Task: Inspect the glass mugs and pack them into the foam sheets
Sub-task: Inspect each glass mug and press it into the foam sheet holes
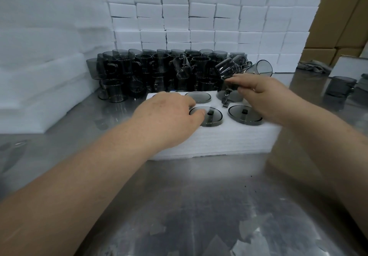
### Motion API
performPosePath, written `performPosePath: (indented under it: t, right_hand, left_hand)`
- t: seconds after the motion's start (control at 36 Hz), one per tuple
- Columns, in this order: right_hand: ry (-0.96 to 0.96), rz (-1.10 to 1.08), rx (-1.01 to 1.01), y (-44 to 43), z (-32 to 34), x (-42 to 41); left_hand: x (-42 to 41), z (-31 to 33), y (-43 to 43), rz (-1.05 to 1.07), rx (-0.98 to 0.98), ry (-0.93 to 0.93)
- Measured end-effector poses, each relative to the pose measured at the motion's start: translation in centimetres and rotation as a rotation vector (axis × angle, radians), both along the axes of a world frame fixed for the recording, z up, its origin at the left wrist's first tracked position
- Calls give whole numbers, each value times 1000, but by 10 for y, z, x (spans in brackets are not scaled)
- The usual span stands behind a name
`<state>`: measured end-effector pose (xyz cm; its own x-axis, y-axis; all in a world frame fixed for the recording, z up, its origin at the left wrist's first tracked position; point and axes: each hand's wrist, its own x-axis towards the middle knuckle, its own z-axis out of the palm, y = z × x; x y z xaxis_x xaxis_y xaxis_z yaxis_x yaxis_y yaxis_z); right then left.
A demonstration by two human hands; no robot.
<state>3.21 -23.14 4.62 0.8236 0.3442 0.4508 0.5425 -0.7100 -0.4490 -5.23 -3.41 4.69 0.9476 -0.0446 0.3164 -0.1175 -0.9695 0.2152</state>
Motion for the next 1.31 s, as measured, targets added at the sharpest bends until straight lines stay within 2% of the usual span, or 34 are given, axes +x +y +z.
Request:
performPosePath:
  t: [0.5, 0.81, 1.06, 1.17, 1.31]
  right_hand:
    - [-115, -86, -100, 3, 5, -8]
    - [-8, -122, -46, 1, 7, -13]
    - [143, 55, -82, 4, 9, -23]
    - [167, 76, -143, 4, 10, -20]
    - [191, 79, -122, 5, 8, -21]
  left_hand:
    - [2, -2, 1, 2, 20, 10]
    - [2, -2, 1, 1, 36, 9]
    - [2, -2, 1, -15, 43, 10]
    - [3, -2, 1, -17, 48, 3]
    - [3, -3, 1, -12, 51, 2]
